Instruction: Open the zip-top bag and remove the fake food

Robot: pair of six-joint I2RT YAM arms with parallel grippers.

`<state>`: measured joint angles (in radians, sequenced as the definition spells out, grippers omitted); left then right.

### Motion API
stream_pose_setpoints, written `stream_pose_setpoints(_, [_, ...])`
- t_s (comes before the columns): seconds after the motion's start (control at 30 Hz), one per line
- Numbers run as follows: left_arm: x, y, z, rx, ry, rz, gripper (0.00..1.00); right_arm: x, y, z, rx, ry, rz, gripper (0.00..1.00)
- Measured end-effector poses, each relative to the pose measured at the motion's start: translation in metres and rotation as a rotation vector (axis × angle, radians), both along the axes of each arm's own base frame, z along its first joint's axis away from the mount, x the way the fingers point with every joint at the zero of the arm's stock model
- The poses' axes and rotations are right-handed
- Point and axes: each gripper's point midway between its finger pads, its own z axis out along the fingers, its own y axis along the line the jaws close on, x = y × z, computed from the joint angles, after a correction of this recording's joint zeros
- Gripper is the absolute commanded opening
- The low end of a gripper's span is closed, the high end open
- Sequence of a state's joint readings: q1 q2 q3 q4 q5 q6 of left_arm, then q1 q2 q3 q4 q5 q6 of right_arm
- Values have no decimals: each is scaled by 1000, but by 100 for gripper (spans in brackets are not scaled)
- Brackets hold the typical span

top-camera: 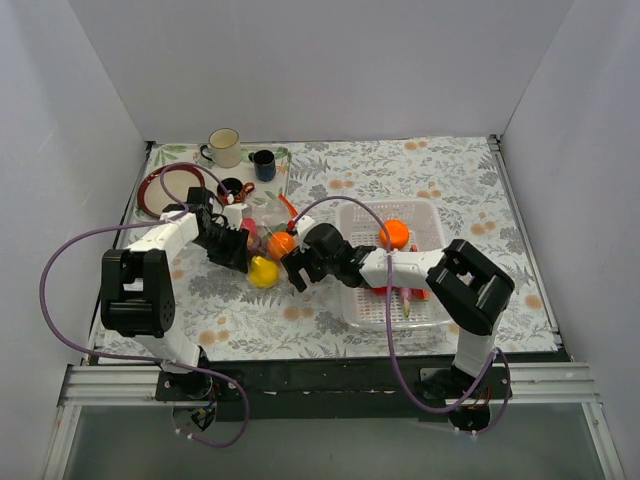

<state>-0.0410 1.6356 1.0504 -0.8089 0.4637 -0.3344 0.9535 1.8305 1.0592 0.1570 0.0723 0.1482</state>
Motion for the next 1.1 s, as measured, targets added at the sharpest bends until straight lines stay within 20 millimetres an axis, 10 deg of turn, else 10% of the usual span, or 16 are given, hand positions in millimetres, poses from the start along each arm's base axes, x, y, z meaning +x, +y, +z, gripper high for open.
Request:
stream_pose_setpoints(0.33, [-6, 4, 3, 19, -22, -90, 0, -48, -6, -11, -15, 64, 59, 99])
stream_pose_setpoints(0.73, [-10, 74, -10, 407, -244, -325, 0, -30, -17, 85, 82, -160, 26, 99])
stream_pose_setpoints(1.1, [8, 94, -17, 535, -306, -439, 0, -22, -19, 39, -44, -148, 36, 91])
